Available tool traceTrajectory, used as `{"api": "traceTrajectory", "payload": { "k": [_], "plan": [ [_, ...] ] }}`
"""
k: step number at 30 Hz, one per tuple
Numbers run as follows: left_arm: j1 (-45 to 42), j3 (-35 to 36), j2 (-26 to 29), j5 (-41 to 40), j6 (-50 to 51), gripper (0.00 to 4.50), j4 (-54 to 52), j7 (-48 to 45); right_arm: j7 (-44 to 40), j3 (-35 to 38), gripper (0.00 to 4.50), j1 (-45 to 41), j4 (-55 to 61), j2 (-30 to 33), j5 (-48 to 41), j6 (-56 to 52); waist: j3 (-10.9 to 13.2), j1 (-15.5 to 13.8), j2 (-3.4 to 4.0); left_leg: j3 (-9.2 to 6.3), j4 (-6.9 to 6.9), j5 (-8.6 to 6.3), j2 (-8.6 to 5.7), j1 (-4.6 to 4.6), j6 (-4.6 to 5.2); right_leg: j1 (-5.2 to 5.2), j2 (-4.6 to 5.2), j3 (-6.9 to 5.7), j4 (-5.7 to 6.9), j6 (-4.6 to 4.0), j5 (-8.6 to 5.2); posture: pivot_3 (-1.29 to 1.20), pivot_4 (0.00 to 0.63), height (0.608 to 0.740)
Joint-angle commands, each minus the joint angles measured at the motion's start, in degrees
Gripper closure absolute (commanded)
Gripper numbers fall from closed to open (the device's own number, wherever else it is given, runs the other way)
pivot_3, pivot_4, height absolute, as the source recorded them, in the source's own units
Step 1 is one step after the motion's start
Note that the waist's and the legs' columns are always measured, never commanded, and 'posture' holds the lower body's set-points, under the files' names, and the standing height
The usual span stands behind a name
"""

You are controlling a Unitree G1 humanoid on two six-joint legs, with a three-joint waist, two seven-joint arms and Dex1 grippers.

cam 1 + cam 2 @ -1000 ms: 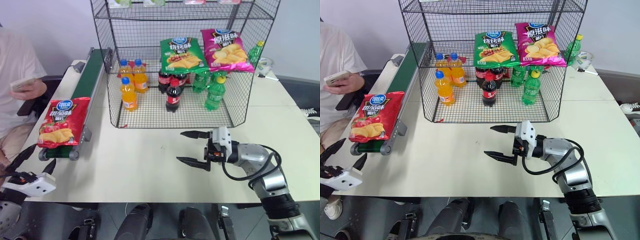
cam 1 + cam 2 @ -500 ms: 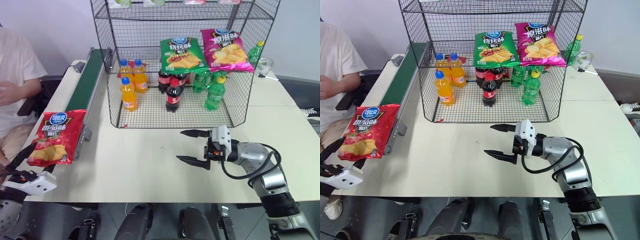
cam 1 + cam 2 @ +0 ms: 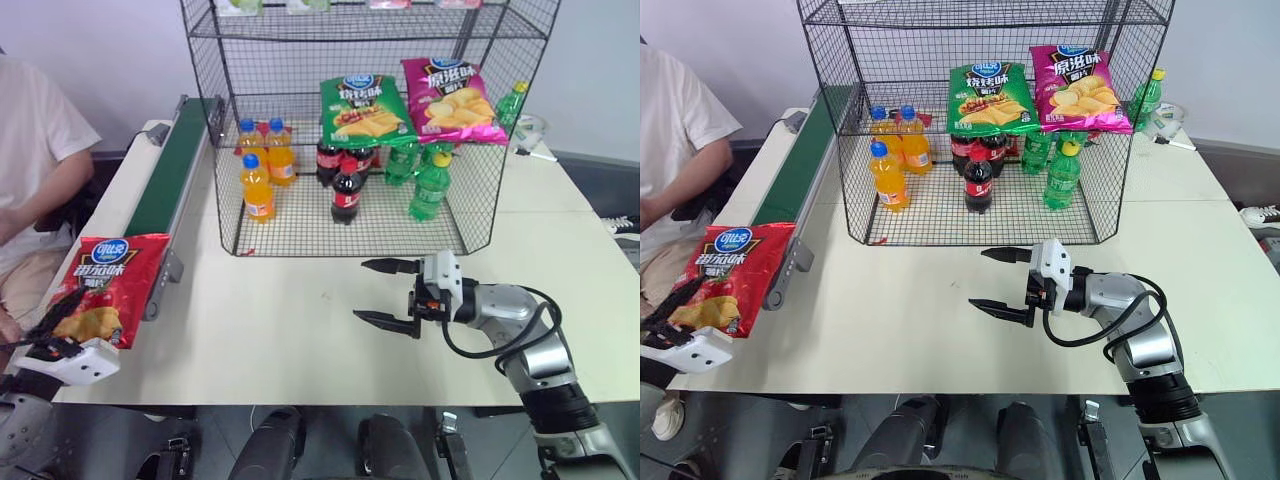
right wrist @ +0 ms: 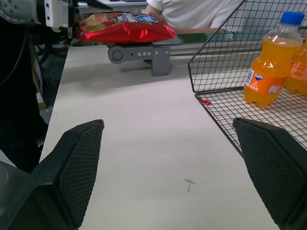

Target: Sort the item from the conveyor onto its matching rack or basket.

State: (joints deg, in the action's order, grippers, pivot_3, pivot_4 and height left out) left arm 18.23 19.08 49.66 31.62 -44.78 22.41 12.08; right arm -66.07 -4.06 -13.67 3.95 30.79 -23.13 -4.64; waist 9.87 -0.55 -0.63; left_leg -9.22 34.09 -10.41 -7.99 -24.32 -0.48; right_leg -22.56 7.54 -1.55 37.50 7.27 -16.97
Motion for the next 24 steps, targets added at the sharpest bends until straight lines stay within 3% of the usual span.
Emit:
{"api": "traceTrajectory", "payload": {
  "k": [1,3,4,10,17,21,24],
  "plan": [
    [0.44,1.51,0.57,-2.56,-0.53,3.31,-0.87,0.37,0.19,0.40,0.00,-0.99,-0.06,-0.34,0.09,1.47,0.00,-0.02,0.00,0.00,0.00,0.00,0.00,0.00,0.00,0.00,0.00,0.00,0.00,0.00,0.00,0.00,0.150,0.740],
    [0.53,1.85,0.38,-2.91,-0.37,4.35,-1.48,0.64,0.11,0.56,0.00,-1.01,-0.17,-0.34,-0.06,1.42,0.00,-0.04,0.00,0.00,0.00,0.00,0.00,0.00,0.00,0.00,0.00,0.00,0.00,0.00,0.00,0.00,0.150,0.740],
    [0.53,1.86,0.37,-3.04,-0.20,4.44,-1.83,0.55,0.15,0.61,0.00,-1.06,-0.32,-0.33,0.12,1.69,0.00,-0.04,0.00,0.00,0.00,0.00,0.00,0.00,0.00,0.00,0.00,0.00,0.00,0.00,0.00,0.00,0.150,0.740],
    [0.56,3.62,0.08,-5.56,1.46,4.44,-7.13,-1.18,2.78,2.08,0.00,-2.02,-1.84,-1.42,0.91,4.57,0.00,0.00,0.00,0.00,0.01,0.00,0.00,0.01,0.00,0.01,0.00,0.00,0.01,0.00,0.00,0.00,0.150,0.740],
    [-1.95,7.74,-0.27,-8.55,6.61,4.44,-21.11,-5.94,12.99,6.42,0.00,-4.11,-5.21,-5.63,4.75,14.22,0.00,-0.08,0.00,-0.01,0.03,0.01,0.00,0.02,-0.01,0.01,-0.05,0.01,0.05,-0.01,0.00,0.00,0.150,0.740],
    [-7.06,7.14,0.10,-9.07,9.25,4.44,-28.23,-9.14,20.34,8.83,0.00,-4.36,-4.46,-8.26,5.99,16.96,0.01,-0.06,0.02,-0.02,0.03,0.07,0.01,0.02,0.05,0.00,-0.19,0.02,0.06,-0.01,0.01,0.00,0.150,0.740],
    [-15.89,2.90,-0.34,-10.74,12.82,4.44,-32.17,-12.49,27.00,10.20,0.00,-4.19,-3.93,-10.58,8.66,19.37,0.01,-0.25,0.01,-0.04,0.04,0.11,0.01,0.04,0.01,0.00,-0.22,0.02,0.14,-0.02,0.01,0.00,0.150,0.740]
  ]
}}
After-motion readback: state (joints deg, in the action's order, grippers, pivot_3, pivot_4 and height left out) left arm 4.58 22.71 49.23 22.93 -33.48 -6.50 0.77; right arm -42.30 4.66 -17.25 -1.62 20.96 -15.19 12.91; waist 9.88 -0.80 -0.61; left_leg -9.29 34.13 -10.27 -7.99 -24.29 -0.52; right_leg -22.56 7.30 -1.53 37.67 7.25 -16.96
